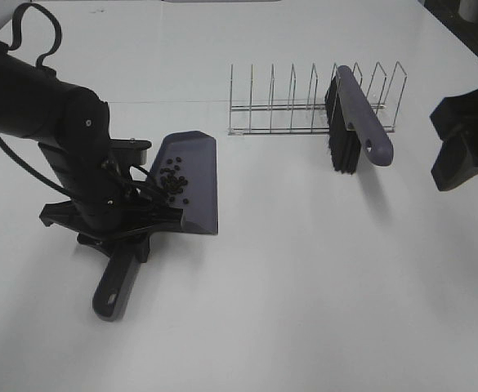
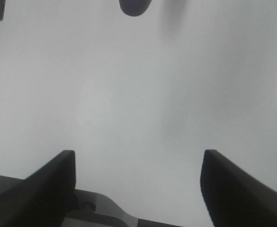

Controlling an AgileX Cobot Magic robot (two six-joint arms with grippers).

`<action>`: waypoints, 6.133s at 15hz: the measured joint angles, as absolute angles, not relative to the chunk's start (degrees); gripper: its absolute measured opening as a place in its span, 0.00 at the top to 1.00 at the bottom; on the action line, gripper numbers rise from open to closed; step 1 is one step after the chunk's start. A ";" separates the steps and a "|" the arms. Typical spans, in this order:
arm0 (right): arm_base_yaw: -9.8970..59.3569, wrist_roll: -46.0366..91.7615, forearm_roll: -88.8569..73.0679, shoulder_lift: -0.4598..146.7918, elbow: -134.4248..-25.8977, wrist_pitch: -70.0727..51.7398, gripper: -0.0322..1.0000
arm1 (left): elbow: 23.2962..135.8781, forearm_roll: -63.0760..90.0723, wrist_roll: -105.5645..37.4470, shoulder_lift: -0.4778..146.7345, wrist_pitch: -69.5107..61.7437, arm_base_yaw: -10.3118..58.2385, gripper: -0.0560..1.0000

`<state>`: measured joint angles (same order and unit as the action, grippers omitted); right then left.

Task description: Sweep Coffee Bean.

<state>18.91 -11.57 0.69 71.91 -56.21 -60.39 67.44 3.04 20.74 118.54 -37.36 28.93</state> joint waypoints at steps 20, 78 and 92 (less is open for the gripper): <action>18.91 -4.01 0.69 35.41 -30.14 -63.37 0.34 | 53.92 -10.60 21.43 46.93 -69.84 28.71 0.35; -2.18 12.55 -9.80 -0.17 -28.76 -61.31 0.34 | 28.82 3.61 -0.46 -0.17 -60.56 -0.46 0.35; -1.95 12.55 -9.80 -0.17 -28.76 -61.31 0.34 | 28.82 3.61 -0.46 -0.17 -60.56 -0.46 0.35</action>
